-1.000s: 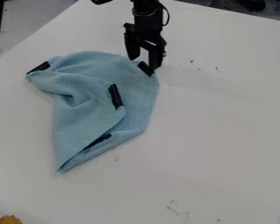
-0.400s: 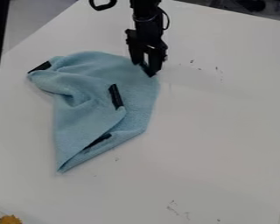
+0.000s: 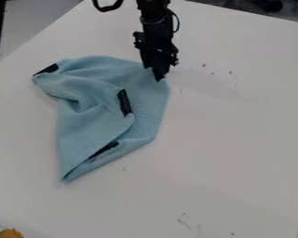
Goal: Fold the cloth from bottom right to top left
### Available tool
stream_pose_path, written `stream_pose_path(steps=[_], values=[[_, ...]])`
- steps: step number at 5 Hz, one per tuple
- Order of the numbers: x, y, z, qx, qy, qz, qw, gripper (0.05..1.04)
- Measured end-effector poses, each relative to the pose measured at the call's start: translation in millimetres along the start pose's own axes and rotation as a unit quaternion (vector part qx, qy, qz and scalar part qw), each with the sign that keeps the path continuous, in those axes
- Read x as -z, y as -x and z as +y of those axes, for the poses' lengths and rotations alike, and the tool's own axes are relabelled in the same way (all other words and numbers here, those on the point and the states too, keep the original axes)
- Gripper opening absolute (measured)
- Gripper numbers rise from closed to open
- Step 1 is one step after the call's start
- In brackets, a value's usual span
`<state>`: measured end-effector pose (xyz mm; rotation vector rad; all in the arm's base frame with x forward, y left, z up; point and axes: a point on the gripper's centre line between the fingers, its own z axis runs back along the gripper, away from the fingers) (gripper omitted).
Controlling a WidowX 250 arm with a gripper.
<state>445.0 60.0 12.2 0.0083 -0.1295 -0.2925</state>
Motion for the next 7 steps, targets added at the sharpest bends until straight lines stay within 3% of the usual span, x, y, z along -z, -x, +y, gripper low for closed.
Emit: stream_pose_path(steps=[1,2,3,4,5,6,7], values=[[-34,7,4,-0.011,-0.029,-0.003,0.9995,0.244],[-92,12,7,-0.023,-0.075,-0.052,0.9956,0.101],[-124,38,13,-0.046,-0.097,-0.077,0.9912,0.064],[-127,87,27,-0.104,-0.093,-0.085,0.9866,0.062],[-121,138,36,-0.160,-0.073,-0.088,0.9805,0.062],[-108,176,35,-0.198,-0.049,-0.097,0.9742,0.062],[-96,198,36,-0.220,-0.027,-0.102,0.9697,0.087]])
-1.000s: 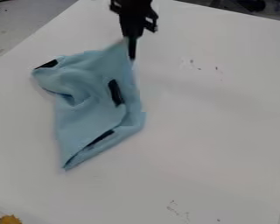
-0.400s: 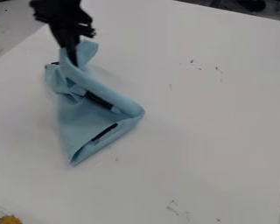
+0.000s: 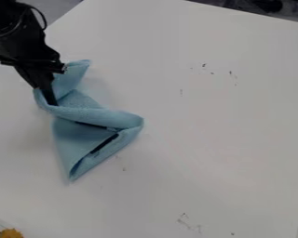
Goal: Fold the cloth from bottom right to top left
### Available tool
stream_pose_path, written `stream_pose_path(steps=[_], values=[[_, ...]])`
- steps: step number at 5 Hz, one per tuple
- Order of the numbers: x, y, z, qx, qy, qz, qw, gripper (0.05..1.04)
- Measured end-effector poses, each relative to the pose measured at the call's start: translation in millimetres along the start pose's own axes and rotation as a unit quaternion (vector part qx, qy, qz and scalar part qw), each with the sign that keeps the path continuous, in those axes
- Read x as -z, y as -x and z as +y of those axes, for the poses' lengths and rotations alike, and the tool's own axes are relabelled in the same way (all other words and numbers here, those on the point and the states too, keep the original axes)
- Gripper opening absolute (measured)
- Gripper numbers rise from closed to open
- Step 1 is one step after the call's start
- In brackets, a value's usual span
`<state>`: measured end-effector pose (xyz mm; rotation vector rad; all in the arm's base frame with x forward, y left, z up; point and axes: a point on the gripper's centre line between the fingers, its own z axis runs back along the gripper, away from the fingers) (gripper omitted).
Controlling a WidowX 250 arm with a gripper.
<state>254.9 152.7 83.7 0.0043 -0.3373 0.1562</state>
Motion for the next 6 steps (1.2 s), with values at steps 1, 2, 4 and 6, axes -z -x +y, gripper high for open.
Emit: stream_pose_path(steps=[1,2,4,6], values=[[4,20,10,-0.011,0.017,0.005,0.9998,0.246],[3,37,16,-0.022,0.010,0.014,0.9996,0.514],[-33,61,25,-0.035,-0.097,0.070,0.9923,1.004],[-49,55,7,-0.010,-0.112,0.108,0.9877,0.999]])
